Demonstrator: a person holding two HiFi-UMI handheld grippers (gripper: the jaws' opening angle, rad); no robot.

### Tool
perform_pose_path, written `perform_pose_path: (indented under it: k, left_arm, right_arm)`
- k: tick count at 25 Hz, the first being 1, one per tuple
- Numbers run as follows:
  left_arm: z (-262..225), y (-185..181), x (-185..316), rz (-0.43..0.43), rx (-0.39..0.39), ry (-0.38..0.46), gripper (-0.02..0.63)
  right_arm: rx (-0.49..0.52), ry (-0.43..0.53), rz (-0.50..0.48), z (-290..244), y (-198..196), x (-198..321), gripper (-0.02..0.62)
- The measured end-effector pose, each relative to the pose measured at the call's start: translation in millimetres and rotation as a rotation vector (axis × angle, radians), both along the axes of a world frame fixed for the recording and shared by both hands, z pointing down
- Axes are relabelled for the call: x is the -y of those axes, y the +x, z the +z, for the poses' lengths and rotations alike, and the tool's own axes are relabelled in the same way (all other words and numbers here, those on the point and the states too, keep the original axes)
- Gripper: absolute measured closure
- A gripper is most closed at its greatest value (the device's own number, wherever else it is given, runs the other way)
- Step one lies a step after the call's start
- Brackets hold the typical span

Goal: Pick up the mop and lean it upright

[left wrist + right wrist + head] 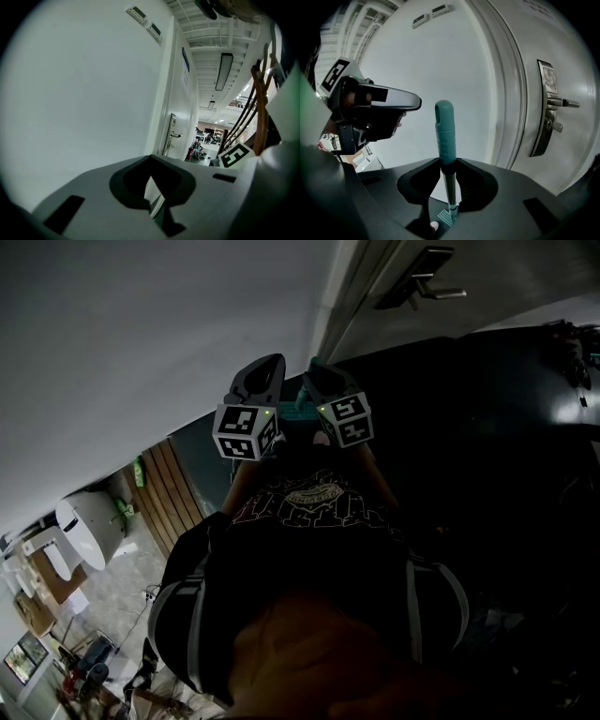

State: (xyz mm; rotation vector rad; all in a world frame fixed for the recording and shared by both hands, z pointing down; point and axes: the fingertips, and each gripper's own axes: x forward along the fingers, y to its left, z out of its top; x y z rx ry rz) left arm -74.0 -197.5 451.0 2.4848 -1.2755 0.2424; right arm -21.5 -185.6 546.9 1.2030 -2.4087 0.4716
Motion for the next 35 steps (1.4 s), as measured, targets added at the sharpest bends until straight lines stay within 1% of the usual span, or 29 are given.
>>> perform_pose_path:
  k: [19,24,35]
  left_arm:
    - [-8.0,13.0,-7.7,-0.026,0.016,0.037,0.560]
    - [-6.8,16.8,-9.7,-0.018,0.020,0.037,0.558]
    - [-4.7,18.5,-10.6,-0.032,0.017,0.024,0.558]
  right_arm:
    - [0.024,0.000,-0.073,-2.8,0.5,-24.4,0.480]
    - [0.025,0.007,-0.080,-3.0,3.2,-23.0,0.480]
    - [0.022,0.004,-0.093,2.4,7.1,-13.1,0.482]
